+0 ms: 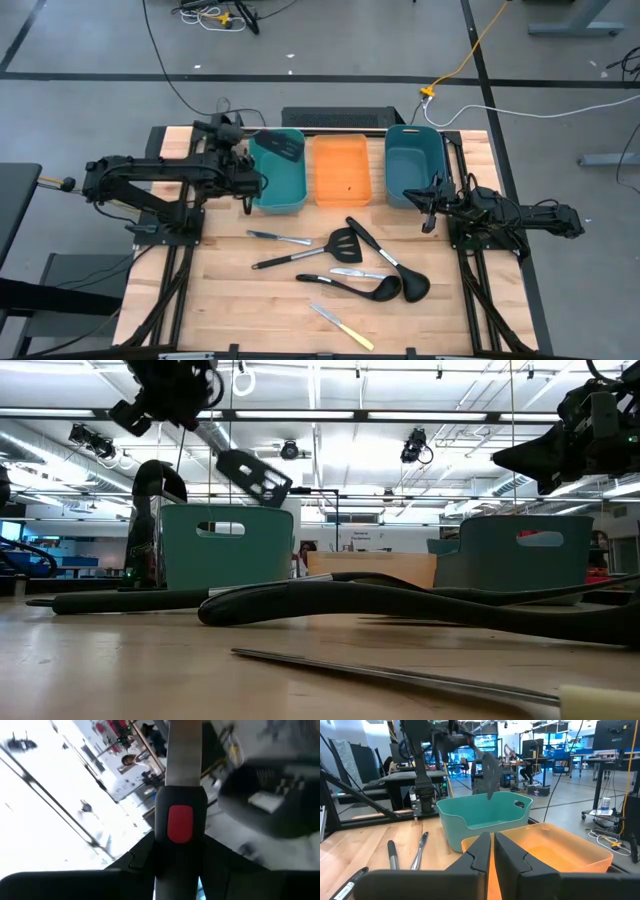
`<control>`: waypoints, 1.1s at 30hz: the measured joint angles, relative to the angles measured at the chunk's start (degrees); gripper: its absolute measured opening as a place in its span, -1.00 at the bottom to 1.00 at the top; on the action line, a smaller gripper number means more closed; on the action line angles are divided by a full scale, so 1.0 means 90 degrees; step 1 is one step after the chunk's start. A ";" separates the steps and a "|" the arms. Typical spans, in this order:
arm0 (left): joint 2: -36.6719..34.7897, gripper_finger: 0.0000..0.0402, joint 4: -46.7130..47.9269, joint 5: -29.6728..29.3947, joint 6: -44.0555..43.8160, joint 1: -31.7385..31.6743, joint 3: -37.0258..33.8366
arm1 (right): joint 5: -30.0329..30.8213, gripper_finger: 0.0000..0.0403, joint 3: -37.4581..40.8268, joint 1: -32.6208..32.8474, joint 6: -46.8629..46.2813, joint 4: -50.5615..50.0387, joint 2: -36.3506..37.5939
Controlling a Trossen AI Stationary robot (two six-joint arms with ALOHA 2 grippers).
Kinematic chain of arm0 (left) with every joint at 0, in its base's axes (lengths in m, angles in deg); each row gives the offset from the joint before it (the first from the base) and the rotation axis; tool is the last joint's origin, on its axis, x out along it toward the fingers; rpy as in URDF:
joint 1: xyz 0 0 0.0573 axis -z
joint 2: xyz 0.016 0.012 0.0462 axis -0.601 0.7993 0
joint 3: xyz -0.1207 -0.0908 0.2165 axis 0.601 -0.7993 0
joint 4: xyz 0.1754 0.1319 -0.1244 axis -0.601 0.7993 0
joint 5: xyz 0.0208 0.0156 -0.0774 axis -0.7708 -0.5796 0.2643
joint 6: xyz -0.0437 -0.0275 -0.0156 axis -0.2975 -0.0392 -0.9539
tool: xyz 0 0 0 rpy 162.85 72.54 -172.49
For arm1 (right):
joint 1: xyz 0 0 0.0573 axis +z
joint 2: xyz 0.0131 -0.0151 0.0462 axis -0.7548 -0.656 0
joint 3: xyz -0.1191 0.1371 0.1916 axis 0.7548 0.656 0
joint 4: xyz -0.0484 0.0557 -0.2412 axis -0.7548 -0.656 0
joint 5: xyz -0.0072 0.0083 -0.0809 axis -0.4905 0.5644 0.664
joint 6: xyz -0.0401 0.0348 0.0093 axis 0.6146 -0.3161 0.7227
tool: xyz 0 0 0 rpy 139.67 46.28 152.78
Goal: Pick & Place Kitchen Items
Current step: Put the bottom black spatula into the light green bin
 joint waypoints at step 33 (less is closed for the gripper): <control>0.0000 -0.42 -0.5167 0.2133 0.4482 -0.0890 -0.2138 | 0.0012 -0.84 0.0000 0.0001 -0.0024 0.0000 0.0002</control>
